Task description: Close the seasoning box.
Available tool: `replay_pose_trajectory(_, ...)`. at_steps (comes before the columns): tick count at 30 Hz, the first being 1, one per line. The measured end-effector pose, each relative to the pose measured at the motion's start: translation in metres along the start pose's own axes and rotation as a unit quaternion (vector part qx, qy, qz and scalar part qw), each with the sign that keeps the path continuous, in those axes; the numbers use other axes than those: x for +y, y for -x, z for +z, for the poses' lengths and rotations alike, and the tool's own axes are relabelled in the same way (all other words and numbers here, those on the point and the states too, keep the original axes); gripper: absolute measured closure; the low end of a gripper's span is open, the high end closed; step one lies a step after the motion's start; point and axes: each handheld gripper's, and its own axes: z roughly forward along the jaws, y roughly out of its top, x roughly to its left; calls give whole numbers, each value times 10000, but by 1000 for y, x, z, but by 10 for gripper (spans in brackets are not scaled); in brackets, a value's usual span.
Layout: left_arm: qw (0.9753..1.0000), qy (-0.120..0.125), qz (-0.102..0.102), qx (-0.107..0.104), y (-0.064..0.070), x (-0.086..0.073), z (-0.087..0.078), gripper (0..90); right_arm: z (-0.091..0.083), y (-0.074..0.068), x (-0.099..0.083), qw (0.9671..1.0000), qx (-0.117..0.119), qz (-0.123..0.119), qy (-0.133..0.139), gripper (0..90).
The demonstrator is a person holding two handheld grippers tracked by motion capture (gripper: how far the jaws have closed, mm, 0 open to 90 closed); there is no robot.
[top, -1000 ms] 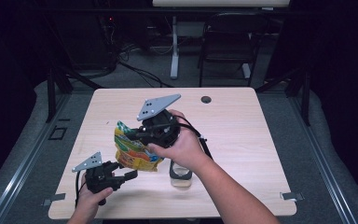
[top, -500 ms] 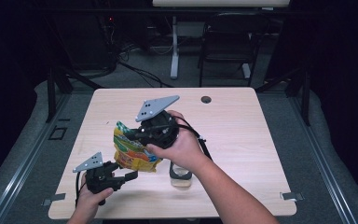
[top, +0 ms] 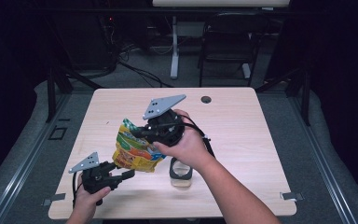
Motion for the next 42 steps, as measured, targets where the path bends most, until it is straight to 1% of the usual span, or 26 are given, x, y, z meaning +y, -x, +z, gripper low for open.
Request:
replay_pose_trajectory(6, 10000, -9, -25, 35, -1, 0, -3, 477, 0, 3, -4, 10000, -58, 4, -79, 900)
replay_pose_trajectory(9, 10000, 29, -48, 83, -2, -1, -5, 485, 0, 3, -5, 9999, -56, -2, -98, 900)
replay_pose_trajectory(13, 9999, 53, -91, 76, -3, -1, -8, 506, 1, 5, -9, 9999, -53, -9, -148, 900)
replay_pose_trajectory(22, 9999, 24, -112, 116, -4, -2, -11, 549, 0, 8, -18, 9998, -31, 25, -204, 900)
replay_pose_trajectory(24, 9999, -28, -94, 113, -5, -2, -12, 557, 0, 9, -21, 9998, -35, 59, -187, 900)
replay_pose_trajectory(27, 9999, -36, -77, 134, -4, -2, -14, 564, 0, 10, -24, 9997, -42, 64, -211, 900)
replay_pose_trajectory(32, 9998, 51, -86, 164, -4, -3, -18, 569, 0, 11, -29, 9996, -46, 47, -272, 900)
replay_pose_trajectory(33, 9999, 12, -74, 137, -5, -3, -20, 573, 1, 11, -31, 9997, -24, 49, -252, 900)
replay_pose_trajectory(34, 9998, 63, -97, 175, -4, -3, -21, 578, 1, 11, -32, 9997, -21, 70, -244, 900)
replay_pose_trajectory(37, 9997, 103, -140, 170, -6, -4, -24, 591, 3, 13, -38, 9995, -23, 96, -289, 900)
replay_pose_trajectory(39, 9997, 127, -128, 185, -6, -3, -26, 595, 4, 13, -41, 9995, -15, 113, -298, 900)
replay_pose_trajectory(40, 9998, 91, -121, 159, -7, -3, -27, 600, 5, 14, -43, 9995, -7, 129, -294, 900)
replay_pose_trajectory(41, 9996, 142, -130, 191, -6, -3, -27, 603, 5, 15, -45, 9995, -12, 139, -286, 900)
replay_pose_trajectory(42, 9996, 136, -124, 197, -6, -3, -28, 608, 5, 15, -47, 9994, -26, 154, -294, 900)
